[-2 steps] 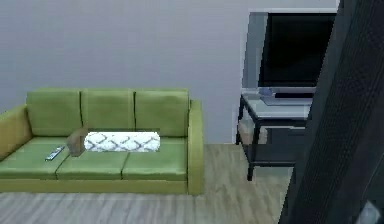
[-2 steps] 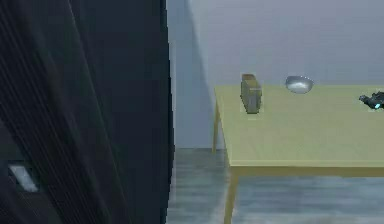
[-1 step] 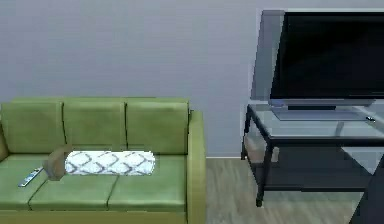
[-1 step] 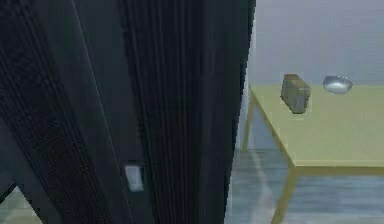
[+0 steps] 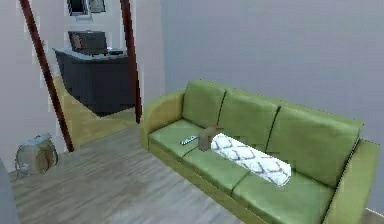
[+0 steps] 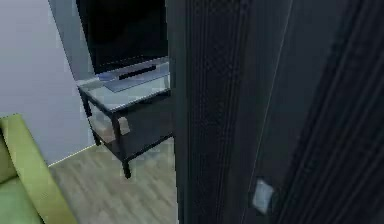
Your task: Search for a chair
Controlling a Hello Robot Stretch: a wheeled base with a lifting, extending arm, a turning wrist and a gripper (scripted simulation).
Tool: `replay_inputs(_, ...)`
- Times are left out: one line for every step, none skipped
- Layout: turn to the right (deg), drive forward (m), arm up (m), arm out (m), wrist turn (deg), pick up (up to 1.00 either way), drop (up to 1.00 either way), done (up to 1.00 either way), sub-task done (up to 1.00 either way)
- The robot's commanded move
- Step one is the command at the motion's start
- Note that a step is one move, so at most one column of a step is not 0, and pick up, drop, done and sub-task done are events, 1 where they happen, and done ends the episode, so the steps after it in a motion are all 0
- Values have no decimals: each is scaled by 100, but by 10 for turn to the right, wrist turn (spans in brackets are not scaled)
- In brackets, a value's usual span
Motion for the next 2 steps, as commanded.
replay_inputs(-300, 0, 0, 0, 0, 0, 0, 0, 0)
replay_inputs(0, 15, 0, 0, 0, 0, 0, 0, 0)
